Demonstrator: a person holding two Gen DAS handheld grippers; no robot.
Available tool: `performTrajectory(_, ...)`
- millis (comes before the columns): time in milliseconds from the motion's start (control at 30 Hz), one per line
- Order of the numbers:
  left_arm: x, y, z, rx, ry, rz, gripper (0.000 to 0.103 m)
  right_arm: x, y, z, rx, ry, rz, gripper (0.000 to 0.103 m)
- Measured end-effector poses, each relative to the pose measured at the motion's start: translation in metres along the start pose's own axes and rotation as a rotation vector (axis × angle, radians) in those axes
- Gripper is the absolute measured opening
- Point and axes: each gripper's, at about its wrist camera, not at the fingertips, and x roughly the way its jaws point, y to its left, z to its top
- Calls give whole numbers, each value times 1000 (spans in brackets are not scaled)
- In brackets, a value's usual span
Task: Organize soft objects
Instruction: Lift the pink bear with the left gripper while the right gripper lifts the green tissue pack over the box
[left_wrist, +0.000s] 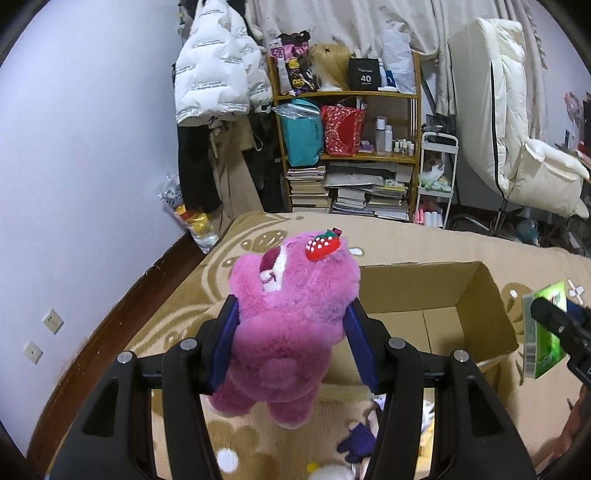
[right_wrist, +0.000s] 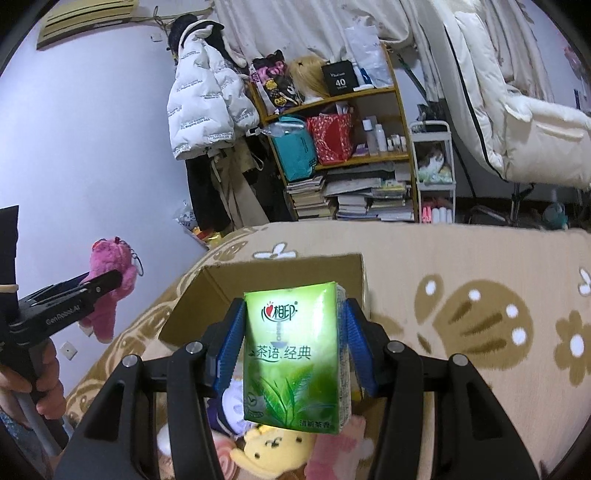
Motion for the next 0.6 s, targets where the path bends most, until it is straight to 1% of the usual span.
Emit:
performTrajectory(167,24,-9,6,28,15,22,55,15,5,12,-25,1,-6,56)
performTrajectory(267,39,-11,10,25,45,-9,55,27,10,17,-57,9,-17,56)
performTrajectory(400,53,-15,11,27,76,-31,55,43,13,20,-86,27,-26,56)
performTrajectory(600,78,-19,3,-11,152,-128,55,64,16,14,-102,68,-27,56)
